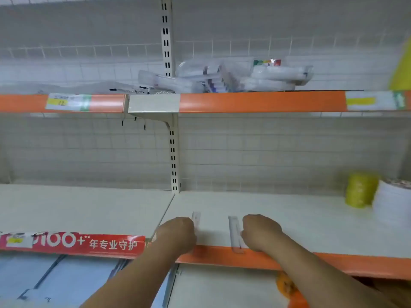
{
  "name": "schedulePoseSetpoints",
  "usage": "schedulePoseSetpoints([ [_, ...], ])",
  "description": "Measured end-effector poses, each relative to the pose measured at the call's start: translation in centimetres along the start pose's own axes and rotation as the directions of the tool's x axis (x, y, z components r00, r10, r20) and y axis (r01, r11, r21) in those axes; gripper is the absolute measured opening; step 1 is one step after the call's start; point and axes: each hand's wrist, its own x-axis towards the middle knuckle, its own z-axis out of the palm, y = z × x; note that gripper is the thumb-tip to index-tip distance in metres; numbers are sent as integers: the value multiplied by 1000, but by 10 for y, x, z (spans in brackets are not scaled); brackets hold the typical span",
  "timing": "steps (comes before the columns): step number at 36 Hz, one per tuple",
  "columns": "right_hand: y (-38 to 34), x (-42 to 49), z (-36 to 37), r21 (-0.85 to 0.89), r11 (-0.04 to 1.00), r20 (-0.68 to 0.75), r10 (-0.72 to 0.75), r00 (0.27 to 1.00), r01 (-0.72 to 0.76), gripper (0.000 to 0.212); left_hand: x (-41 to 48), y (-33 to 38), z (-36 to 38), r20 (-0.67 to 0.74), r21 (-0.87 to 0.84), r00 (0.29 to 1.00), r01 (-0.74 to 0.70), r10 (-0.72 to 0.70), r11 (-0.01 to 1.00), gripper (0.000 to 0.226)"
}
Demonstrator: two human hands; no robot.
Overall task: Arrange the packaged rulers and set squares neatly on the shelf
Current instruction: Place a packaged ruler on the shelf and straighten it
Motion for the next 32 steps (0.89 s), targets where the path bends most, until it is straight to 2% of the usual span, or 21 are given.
schedulePoseSetpoints([
  [3, 2, 3, 7, 14, 1000, 29, 19, 999, -19, 10, 8, 3, 8, 38, -7, 999, 7, -7, 1000, 30],
  [6, 1, 6, 14, 89, 996, 26, 21, 999, -23, 18, 14, 8, 14, 63, -20, 998, 13, -12, 1000, 38],
  [8, -1, 5, 17, 132, 991, -9, -2, 1000, 3, 15, 19, 11, 17, 63, -14, 998, 25, -24, 1000, 44],
  [11, -8, 5, 20, 177, 984, -44, 2, 999, 6, 38, 26, 13, 23, 68, -5, 997, 39, -39, 999, 35],
  [13, -14, 5, 20, 195, 981, -48, 9, 999, 1, 42, 30, 14, 25, 69, 4, 996, 56, -57, 998, 31],
  [22, -23, 13, 23, 210, 976, 30, 51, 998, -56, 15, 43, 11, 29, 75, -14, 990, 119, -117, 993, 28],
  [28, -26, 20, 24, 212, 975, 32, 61, 998, -67, 14, 45, 10, 28, 84, -47, 991, 112, -108, 993, 29],
  [30, -27, 22, 24, 211, 975, 34, 67, 997, -72, 19, 44, 10, 28, 74, -47, 992, 104, -100, 994, 36],
  [32, -28, 23, 23, 217, 974, 32, 67, 997, -72, 15, 44, 10, 27, 61, -45, 995, 86, -83, 995, 46],
])
